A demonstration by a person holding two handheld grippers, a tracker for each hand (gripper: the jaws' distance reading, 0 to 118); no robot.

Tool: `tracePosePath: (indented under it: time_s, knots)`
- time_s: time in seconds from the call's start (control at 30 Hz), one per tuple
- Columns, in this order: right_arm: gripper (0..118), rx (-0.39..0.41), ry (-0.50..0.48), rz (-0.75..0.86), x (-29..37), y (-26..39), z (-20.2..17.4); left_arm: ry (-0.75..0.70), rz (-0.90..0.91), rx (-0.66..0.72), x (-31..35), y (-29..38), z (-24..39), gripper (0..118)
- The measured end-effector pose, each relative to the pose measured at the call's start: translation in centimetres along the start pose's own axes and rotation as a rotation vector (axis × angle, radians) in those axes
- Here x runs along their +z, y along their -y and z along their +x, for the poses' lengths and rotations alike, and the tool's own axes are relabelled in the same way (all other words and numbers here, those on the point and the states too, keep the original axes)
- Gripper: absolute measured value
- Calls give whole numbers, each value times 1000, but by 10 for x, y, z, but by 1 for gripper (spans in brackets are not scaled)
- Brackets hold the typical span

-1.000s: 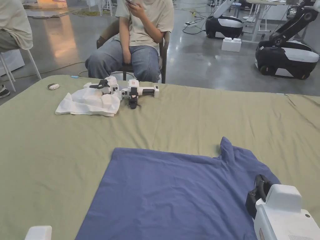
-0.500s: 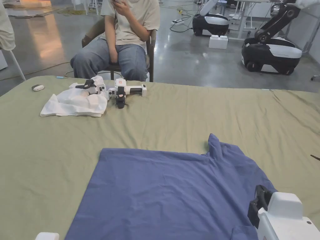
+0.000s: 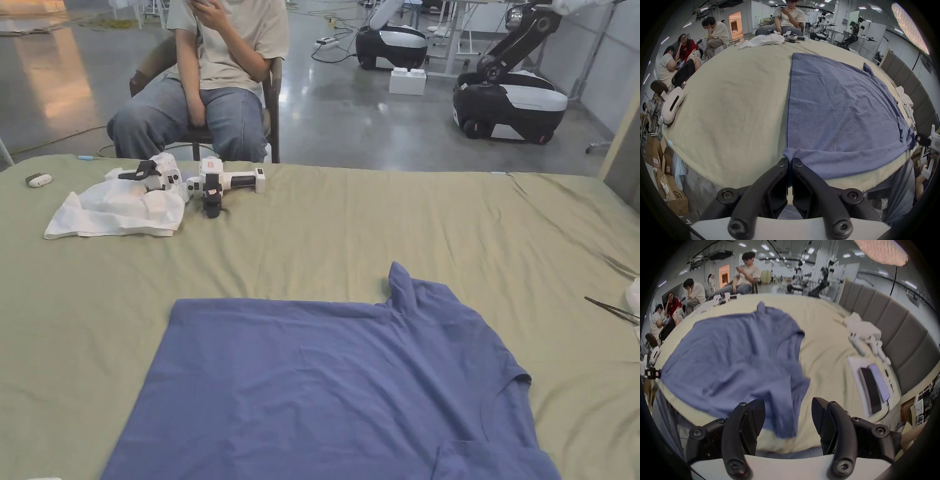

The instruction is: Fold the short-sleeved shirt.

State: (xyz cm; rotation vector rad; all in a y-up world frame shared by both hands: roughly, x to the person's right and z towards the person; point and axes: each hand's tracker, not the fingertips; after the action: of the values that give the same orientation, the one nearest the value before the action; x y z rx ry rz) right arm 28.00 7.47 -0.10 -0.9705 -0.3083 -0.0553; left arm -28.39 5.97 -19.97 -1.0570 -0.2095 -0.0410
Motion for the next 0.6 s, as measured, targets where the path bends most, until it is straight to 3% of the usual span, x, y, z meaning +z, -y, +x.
tracePosePath:
  time_s: [0.07,0.13,0.3,0.6]
  knots:
    - [63,-21,-49,-25,-7,9,-1,-1,-3,-1,1,1,3,0]
    - [58,-3,-37,-63,-19,13,-8,-3,-6,-3,3,0,5,0]
    - [10,-26,-70,-85,-38,17,-14,0,-9,-4,6,1,8,0]
    - [6,12,-48,-79,-11,-5,-18,14,65,20,19,-4,6,0]
